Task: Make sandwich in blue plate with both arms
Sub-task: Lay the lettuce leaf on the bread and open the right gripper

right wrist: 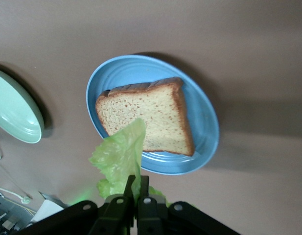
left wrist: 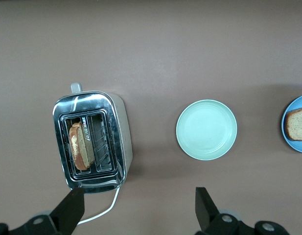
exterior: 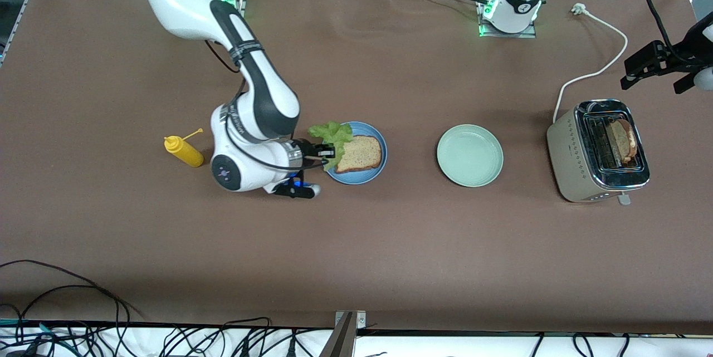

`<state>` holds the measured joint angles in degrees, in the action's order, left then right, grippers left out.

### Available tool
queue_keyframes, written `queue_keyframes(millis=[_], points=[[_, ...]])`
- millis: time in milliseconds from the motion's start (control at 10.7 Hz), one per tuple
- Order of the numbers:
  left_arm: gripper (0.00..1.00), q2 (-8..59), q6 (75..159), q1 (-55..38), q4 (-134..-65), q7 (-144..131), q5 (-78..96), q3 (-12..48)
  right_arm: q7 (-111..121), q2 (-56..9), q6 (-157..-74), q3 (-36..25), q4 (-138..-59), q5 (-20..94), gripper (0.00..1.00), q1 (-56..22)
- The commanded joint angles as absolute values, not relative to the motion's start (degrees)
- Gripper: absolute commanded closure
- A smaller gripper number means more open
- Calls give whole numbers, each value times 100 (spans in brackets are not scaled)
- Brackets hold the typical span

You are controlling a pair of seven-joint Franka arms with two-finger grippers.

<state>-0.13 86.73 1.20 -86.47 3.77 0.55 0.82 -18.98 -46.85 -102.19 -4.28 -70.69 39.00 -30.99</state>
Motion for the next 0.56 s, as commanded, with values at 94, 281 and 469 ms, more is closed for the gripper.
queue_keyframes(millis=[94,281,469], points=[[0,53,8648,123,-8490,439,176,70,-1978,-4895,-10871,-475,-7102,4017,100,-3278],[0,53,8648,123,-8490,439,176,70,-2065,-4974,-11143,-431,-7110,4025,100,-3567],[0,53,8648,123,-8490,439,176,70,-2057,-5071,-11153,-431,-7119,3999,100,-3638]])
